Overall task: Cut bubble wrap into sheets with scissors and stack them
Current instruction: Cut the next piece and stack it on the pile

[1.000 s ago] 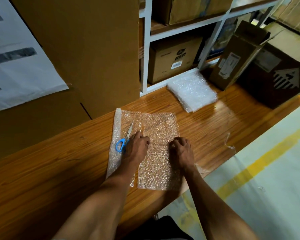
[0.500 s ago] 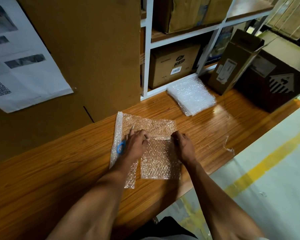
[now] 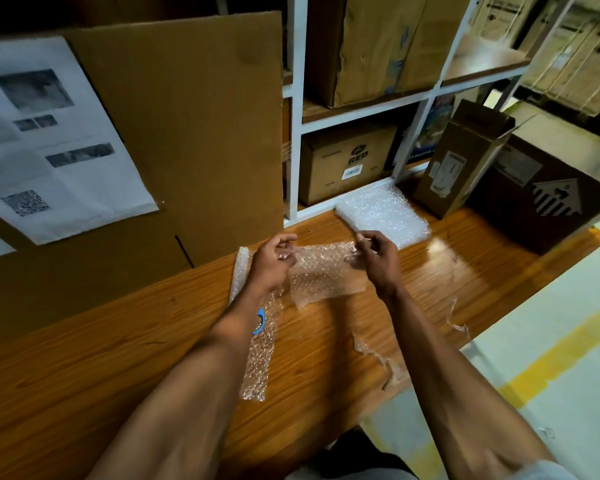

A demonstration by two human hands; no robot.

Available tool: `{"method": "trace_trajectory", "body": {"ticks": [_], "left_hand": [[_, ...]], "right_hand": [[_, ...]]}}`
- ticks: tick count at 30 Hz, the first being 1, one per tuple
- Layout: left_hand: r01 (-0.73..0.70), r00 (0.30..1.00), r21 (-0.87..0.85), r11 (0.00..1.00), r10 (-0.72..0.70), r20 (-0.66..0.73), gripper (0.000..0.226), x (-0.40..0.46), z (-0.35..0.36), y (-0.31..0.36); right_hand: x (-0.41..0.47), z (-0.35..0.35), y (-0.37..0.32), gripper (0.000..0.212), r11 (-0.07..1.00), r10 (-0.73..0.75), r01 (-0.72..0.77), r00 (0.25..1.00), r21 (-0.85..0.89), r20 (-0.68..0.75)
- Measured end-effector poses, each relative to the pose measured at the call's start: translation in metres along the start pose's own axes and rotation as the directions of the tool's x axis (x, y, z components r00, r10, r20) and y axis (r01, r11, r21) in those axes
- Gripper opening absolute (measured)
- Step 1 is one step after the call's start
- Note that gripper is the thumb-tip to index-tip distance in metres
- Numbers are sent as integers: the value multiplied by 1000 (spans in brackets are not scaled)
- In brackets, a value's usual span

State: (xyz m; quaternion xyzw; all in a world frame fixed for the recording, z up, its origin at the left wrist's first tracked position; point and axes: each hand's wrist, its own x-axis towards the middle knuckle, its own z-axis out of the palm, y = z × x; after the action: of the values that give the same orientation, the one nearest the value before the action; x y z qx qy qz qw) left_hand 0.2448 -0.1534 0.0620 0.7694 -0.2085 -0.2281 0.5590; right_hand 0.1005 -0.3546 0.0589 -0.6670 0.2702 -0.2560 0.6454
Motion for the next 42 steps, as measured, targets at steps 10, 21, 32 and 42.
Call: {"method": "trace_trajectory", "body": {"ticks": [10, 21, 32, 42], "left_hand": [[91, 977, -212, 973, -129, -169, 23, 53, 46, 39], [121, 938, -80, 989, -140, -316, 56, 96, 100, 47], [299, 953, 29, 954, -296, -67, 35, 50, 100, 4], [105, 988, 575, 812, -153, 36, 23, 30, 112, -62]], "right_hand": [[84, -39, -25, 20, 990, 51, -66, 991, 127, 121], [158, -90, -21, 7, 974, 149, -207, 886, 86, 440], [177, -82, -1, 13, 980, 197, -185, 897, -67, 395], [137, -87, 27, 13, 935, -5, 31, 997, -354, 73]]}}
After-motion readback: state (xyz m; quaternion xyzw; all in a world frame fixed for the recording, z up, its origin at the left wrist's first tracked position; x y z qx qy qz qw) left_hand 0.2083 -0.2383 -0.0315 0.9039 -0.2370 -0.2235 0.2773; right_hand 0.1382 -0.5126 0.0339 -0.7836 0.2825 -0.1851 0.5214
